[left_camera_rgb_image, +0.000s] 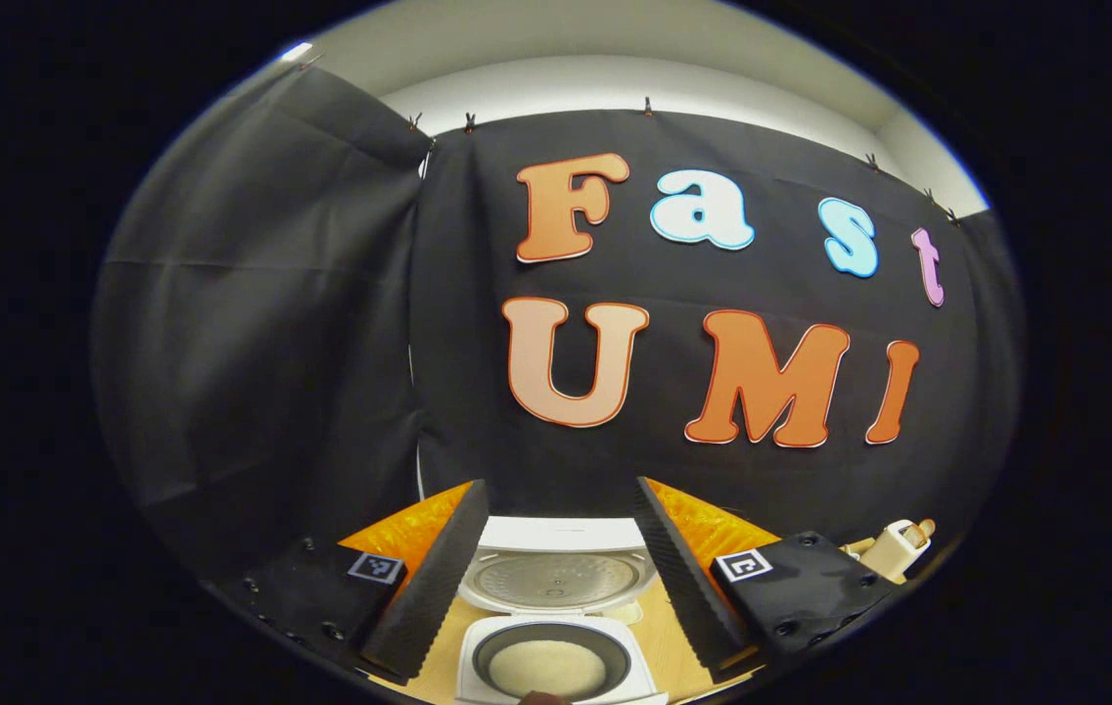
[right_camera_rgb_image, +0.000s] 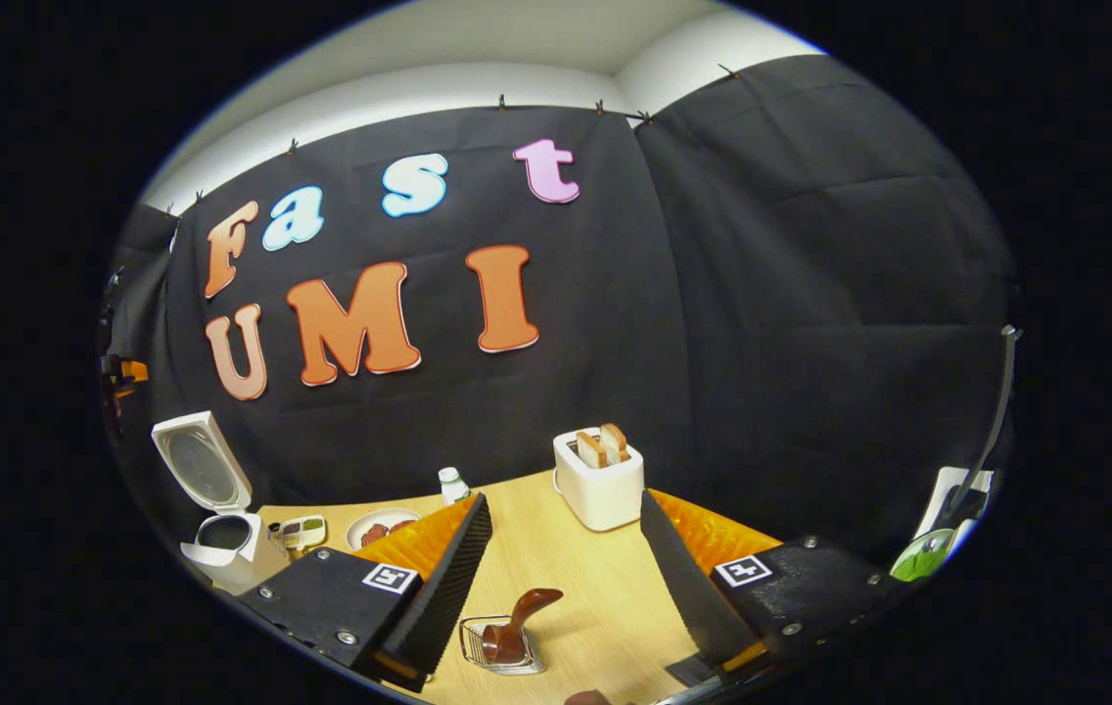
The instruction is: Close the left gripper, press the button to open the rice cooker; take a wooden spoon from the chopstick holder with the right hand, scoop a spoonful of rice and pour it into the rice cooker, then put the wooden spoon back into the chopstick holder.
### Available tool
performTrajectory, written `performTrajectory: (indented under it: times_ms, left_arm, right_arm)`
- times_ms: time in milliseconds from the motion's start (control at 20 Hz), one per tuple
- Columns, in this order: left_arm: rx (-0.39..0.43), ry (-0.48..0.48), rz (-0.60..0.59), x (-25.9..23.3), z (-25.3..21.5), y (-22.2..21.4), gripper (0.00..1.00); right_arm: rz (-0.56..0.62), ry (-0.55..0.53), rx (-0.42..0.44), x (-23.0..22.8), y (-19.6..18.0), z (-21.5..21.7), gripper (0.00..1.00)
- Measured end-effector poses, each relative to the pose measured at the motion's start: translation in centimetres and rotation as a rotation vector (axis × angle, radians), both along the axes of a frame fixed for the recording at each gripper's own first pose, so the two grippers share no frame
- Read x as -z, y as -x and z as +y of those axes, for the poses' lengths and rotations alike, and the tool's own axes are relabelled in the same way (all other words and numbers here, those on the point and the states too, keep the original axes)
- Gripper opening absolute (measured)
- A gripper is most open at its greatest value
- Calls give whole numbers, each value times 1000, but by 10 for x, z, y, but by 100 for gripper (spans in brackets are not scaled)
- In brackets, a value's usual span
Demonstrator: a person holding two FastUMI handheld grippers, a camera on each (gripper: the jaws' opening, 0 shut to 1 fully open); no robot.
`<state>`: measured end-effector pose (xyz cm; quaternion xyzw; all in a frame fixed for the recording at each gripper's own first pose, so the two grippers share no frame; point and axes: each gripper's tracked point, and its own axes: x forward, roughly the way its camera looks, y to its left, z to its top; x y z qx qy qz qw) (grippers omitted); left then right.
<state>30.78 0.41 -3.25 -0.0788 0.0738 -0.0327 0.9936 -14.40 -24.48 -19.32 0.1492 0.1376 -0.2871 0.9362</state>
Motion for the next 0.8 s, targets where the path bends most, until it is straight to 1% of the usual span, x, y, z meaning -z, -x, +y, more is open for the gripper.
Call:
performTrajectory:
  times_ms: [50,100,200,300,450,550,700,800]
  left_arm:
    - [2,5,16,2,0,-13,97]
    - [-2,-3,28,4,1,-25,97]
    - [-5,-29,50,7,0,-46,97]
    - [12,-55,81,17,-6,-64,97]
    - [20,-90,148,36,-15,-89,97]
    - [19,-92,196,49,-17,-104,97]
    - [2,-79,295,76,-16,-119,97]
    - [-1,-75,362,94,-18,-120,97]
  right_arm:
    - [-3,14,1,-8,2,1,95]
    - [-6,37,3,-17,5,2,95]
    - [-17,77,8,-36,9,2,95]
    - [-15,106,14,-47,9,6,95]
    - [-16,176,16,-65,13,5,95]
    - [-11,197,4,-70,14,18,95]
    - [-8,212,5,-76,17,18,95]
    - [-13,219,2,-79,18,18,95]
